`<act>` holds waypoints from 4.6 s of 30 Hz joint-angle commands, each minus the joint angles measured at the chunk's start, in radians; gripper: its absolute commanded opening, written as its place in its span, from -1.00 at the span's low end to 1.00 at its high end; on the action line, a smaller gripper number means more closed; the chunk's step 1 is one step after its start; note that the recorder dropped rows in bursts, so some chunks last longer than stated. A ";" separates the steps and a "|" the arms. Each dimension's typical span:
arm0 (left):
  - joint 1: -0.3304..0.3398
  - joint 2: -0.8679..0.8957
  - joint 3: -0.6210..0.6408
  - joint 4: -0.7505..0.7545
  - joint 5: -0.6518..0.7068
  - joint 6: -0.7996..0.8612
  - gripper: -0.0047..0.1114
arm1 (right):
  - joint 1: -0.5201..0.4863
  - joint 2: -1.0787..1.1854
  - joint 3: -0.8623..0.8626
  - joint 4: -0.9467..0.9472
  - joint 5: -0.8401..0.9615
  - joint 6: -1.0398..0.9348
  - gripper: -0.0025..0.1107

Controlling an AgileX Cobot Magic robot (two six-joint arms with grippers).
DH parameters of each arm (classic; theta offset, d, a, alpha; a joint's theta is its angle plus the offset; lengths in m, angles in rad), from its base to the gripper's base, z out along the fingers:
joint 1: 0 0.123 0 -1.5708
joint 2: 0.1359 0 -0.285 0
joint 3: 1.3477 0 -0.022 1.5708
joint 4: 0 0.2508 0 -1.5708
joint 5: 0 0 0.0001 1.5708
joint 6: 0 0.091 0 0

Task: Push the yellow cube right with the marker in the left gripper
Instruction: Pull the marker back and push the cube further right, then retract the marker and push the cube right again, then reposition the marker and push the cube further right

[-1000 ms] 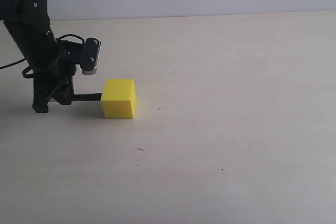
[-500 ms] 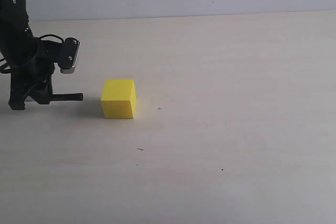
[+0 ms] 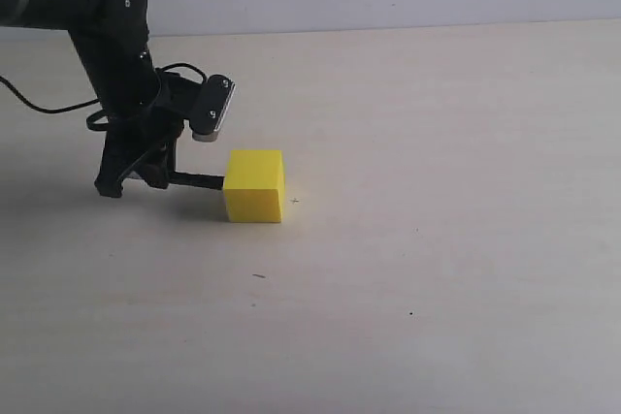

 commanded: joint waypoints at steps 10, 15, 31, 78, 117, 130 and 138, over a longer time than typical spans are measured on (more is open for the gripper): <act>0.081 -0.004 -0.022 0.019 0.157 -0.033 -0.92 | -0.005 -0.005 0.005 -0.002 -0.005 -0.001 -0.96; 0.035 -0.004 -0.022 -0.014 0.124 -0.026 -0.92 | -0.005 -0.005 0.005 -0.002 -0.005 -0.001 -0.96; -0.019 -0.006 -0.022 -0.074 0.159 -0.049 -0.92 | -0.005 -0.005 0.005 -0.002 -0.005 -0.001 -0.96; 0.006 -0.053 -0.022 -0.116 0.106 -0.144 -0.92 | -0.005 -0.005 0.005 -0.002 -0.005 -0.001 -0.96; -0.056 -0.012 -0.022 -0.075 0.059 -0.131 -0.92 | -0.005 -0.005 0.005 -0.002 -0.005 -0.003 -0.96; -0.132 -0.012 -0.067 -0.069 0.040 -0.154 -0.92 | -0.005 -0.005 0.005 -0.002 -0.005 -0.003 -0.96; -0.104 -0.012 -0.066 -0.069 0.062 -0.243 -0.92 | -0.005 -0.005 0.005 -0.002 -0.005 -0.003 -0.96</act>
